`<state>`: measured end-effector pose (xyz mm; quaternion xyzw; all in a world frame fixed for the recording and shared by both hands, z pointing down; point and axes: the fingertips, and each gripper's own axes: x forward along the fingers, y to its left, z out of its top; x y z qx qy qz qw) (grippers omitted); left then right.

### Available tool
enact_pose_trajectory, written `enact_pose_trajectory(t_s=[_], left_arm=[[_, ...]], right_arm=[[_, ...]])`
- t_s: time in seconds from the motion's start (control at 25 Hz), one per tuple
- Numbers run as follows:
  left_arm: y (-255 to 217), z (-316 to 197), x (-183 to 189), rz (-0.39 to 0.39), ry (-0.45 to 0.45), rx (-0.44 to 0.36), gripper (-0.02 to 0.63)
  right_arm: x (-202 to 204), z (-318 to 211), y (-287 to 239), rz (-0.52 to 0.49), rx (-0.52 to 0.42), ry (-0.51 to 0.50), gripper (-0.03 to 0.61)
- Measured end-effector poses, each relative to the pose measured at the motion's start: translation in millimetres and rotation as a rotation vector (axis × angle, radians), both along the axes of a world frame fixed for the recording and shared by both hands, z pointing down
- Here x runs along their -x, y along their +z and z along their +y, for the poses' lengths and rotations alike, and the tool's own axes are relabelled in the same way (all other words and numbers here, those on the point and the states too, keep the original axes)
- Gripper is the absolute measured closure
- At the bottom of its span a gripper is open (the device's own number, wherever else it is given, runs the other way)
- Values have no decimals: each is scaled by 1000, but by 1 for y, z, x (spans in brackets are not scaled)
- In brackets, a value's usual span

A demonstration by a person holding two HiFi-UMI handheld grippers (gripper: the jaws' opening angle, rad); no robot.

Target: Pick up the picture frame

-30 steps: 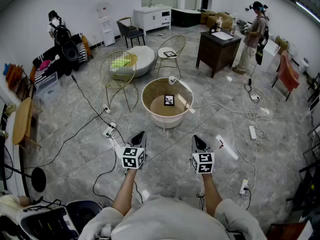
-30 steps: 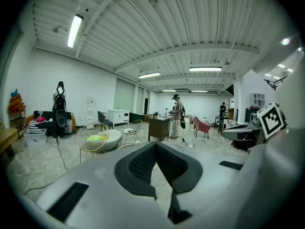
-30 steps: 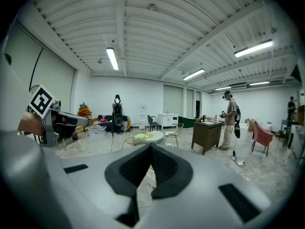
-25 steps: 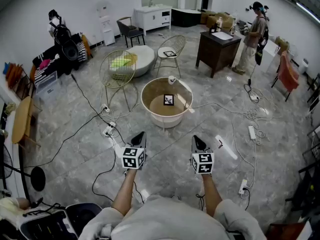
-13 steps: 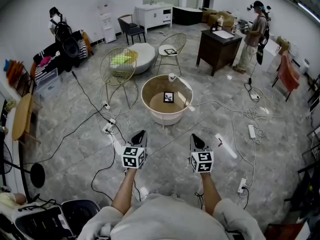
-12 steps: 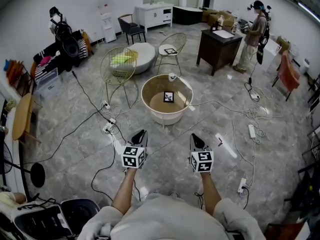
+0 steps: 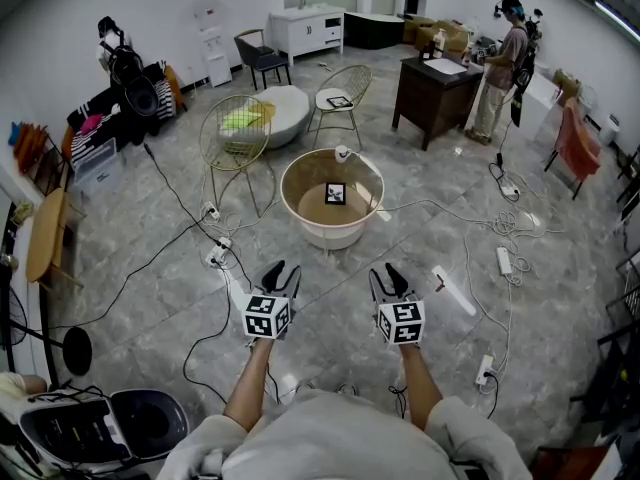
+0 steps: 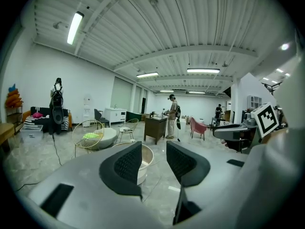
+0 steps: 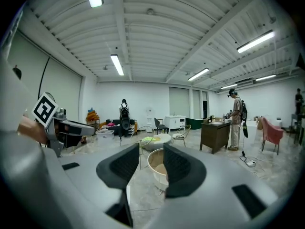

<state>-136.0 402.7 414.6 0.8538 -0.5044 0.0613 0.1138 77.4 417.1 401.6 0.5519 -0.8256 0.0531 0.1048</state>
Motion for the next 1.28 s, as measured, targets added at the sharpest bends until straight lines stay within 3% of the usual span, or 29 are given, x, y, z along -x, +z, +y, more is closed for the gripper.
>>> enact_pose_trajectory(t_s=[0.68,1.28], left_arm=[[12,15,-57,-17,-35,-6,471],[19,-24,-74,-16,-55,-15,471]], right_arm=[[-43,6,5,6,-26,-57,446],[-59,-35,17,19,-23,-72,453]])
